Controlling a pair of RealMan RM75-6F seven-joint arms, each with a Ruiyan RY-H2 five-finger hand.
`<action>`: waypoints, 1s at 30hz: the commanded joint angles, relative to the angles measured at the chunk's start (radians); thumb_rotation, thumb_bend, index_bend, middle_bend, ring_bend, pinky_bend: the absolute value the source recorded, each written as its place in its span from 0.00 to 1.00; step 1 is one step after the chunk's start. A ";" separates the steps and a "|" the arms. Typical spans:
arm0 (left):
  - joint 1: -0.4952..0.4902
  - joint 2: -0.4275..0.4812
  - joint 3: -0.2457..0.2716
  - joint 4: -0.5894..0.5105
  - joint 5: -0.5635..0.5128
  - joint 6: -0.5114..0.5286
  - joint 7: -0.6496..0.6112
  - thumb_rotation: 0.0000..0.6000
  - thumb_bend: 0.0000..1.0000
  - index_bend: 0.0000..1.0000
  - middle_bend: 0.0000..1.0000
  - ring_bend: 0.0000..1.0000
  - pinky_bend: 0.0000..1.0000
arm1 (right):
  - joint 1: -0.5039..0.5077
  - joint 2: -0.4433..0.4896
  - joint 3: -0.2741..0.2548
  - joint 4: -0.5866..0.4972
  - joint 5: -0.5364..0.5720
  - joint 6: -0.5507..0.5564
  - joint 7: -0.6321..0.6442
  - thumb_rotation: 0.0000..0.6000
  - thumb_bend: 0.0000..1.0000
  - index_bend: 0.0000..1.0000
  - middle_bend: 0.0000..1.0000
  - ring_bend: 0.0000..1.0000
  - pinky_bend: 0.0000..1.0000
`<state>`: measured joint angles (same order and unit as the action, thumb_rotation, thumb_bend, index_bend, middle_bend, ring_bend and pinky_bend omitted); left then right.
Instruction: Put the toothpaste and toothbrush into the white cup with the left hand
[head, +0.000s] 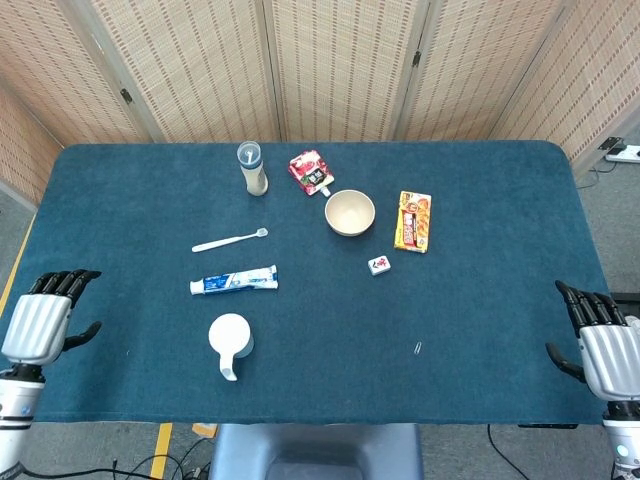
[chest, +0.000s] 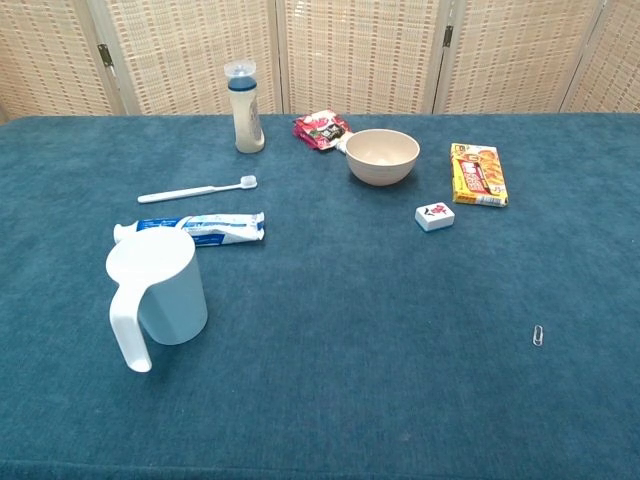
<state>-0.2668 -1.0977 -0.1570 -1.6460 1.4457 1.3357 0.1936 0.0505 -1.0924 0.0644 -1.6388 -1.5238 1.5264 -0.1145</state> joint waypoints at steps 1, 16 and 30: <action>-0.079 0.015 -0.038 0.002 -0.007 -0.089 -0.053 1.00 0.25 0.34 0.45 0.42 0.46 | 0.001 0.001 0.000 -0.003 0.001 -0.002 -0.004 1.00 0.17 0.00 0.17 0.17 0.18; -0.410 -0.078 -0.134 0.165 -0.107 -0.439 -0.088 1.00 0.25 0.38 0.74 0.70 0.83 | -0.006 0.008 -0.004 -0.017 0.002 0.002 -0.017 1.00 0.17 0.00 0.17 0.17 0.18; -0.615 -0.270 -0.107 0.288 -0.308 -0.642 0.059 1.00 0.25 0.34 0.93 0.86 0.97 | 0.002 0.008 0.000 -0.014 0.010 -0.014 -0.017 1.00 0.17 0.00 0.17 0.17 0.18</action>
<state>-0.8609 -1.3415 -0.2750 -1.3779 1.1621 0.7083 0.2287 0.0526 -1.0848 0.0643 -1.6534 -1.5139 1.5128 -0.1312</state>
